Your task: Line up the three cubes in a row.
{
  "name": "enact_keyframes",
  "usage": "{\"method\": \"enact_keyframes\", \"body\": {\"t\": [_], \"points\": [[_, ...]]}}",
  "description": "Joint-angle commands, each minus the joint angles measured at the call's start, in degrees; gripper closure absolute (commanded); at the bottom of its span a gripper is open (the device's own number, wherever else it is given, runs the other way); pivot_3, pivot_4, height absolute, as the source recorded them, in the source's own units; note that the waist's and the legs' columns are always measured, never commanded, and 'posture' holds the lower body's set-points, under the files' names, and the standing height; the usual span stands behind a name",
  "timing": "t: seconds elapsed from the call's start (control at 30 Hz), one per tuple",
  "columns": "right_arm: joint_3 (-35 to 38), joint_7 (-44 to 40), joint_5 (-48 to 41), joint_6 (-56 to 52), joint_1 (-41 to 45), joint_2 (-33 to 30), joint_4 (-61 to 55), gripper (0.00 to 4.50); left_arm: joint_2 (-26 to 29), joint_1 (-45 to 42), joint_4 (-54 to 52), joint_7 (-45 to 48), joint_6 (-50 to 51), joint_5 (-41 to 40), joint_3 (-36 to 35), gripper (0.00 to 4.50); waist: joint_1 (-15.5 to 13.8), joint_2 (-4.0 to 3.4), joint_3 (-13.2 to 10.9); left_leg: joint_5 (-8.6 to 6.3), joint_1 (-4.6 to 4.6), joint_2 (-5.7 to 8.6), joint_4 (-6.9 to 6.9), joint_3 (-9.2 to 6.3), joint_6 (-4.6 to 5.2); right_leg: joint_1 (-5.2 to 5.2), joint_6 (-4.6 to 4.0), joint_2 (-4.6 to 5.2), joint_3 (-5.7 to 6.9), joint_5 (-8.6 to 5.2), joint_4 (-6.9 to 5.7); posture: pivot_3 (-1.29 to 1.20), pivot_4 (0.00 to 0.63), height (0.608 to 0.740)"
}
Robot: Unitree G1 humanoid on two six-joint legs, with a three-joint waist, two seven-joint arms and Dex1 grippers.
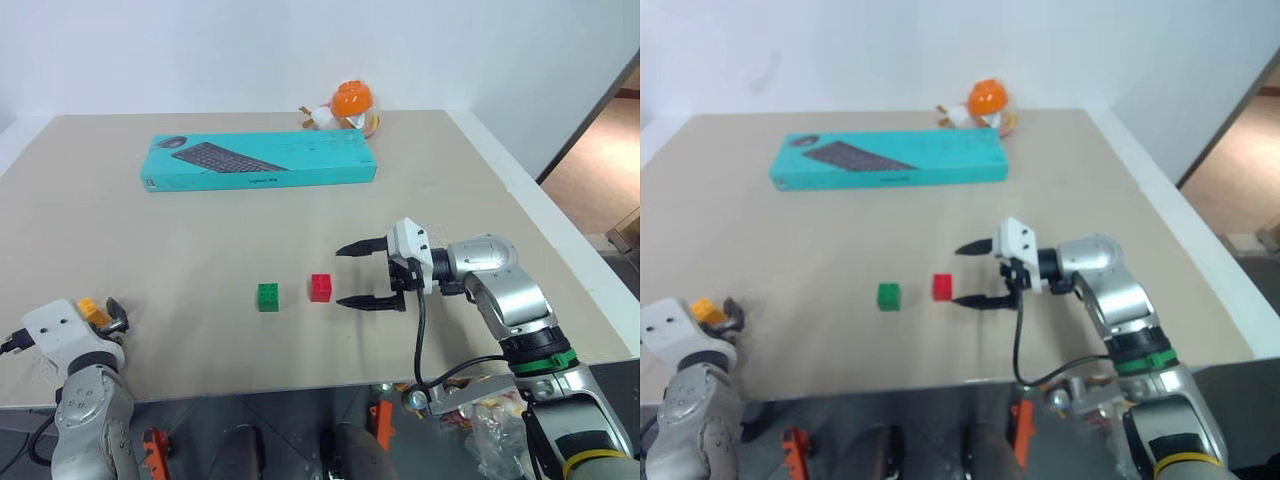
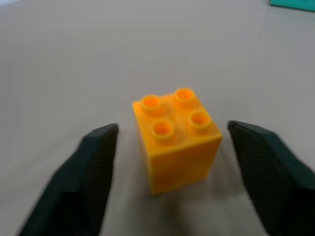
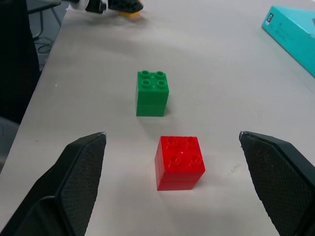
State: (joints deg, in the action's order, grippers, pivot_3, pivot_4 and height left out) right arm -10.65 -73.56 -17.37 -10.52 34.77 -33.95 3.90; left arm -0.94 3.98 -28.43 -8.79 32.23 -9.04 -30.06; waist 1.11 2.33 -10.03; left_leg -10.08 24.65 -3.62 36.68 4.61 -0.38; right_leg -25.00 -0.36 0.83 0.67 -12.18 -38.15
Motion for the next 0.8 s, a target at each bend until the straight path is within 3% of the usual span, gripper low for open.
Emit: {"method": "enact_keyframes", "body": {"t": [0.03,0.13,0.27,0.47,0.57,0.67,0.8], "points": [[2.7,0.5,-2.6,-0.5,0.1,-0.1,-3.6,0.0,1.5,-0.6,0.6,-0.6,-2.0,-0.3,-0.8,2.31,0.0,0.02,0.0,0.0,0.0,0.0,0.0,0.0,0.0,0.0,0.0,0.0,0.0,0.0,0.0,0.0,0.15,0.74],[2.5,0.7,-2.8,-0.4,0.1,-0.2,-4.1,0.0,2.1,-0.8,1.4,-0.6,-2.2,-0.3,-0.8,3.2,0.0,0.04,0.0,0.0,0.0,0.0,0.0,0.0,0.0,-0.01,0.0,0.0,0.01,0.0,0.0,0.0,0.15,0.74],[2.3,1.5,-2.5,0.2,0.5,0.2,-3.9,0.0,6.0,-0.4,2.9,3.4,-4.1,0.2,1.1,3.19,0.0,0.06,0.0,0.0,0.0,0.0,-0.01,0.01,0.0,-0.01,-0.01,0.01,0.0,0.0,0.01,0.0,0.15,0.74],[2.2,2.3,-2.4,0.2,0.2,0.0,-4.6,0.0,21.8,1.2,3.6,26.2,-11.9,-0.2,16.0,3.19,-0.1,0.06,0.0,-0.02,0.0,-0.05,-0.13,0.02,-0.03,-0.09,-0.11,0.07,0.02,-0.04,0.0,0.0,0.15,0.74],[2.3,2.9,-2.3,-0.2,-0.3,-0.4,-5.4,0.0,27.7,0.5,4.7,38.3,-15.2,-4.4,19.2,3.19,0.0,0.07,0.0,-0.03,0.03,-0.1,-0.16,0.23,-0.05,-0.15,-0.11,0.25,-0.02,-0.06,0.07,0.0,0.15,0.74],[2.4,3.7,-2.1,-0.6,-0.9,-0.9,-6.5,0.0,36.7,-2.0,9.6,56.7,-20.3,-9.5,21.7,3.19,0.0,0.06,0.0,-0.05,0.1,-0.08,-0.21,0.34,-0.07,-0.29,-0.12,0.24,-0.01,-0.09,0.08,0.0,0.15,0.74],[2.3,4.6,-1.8,-0.7,-1.3,-1.5,-7.5,0.0,42.9,-9.0,20.4,70.3,-25.1,-12.6,22.4,3.19,0.0,0.02,-0.1,-0.06,0.07,-0.17,-0.28,0.31,-0.1,-0.32,-0.25,0.16,0.03,-0.16,0.07,0.0,0.15,0.74]]}}
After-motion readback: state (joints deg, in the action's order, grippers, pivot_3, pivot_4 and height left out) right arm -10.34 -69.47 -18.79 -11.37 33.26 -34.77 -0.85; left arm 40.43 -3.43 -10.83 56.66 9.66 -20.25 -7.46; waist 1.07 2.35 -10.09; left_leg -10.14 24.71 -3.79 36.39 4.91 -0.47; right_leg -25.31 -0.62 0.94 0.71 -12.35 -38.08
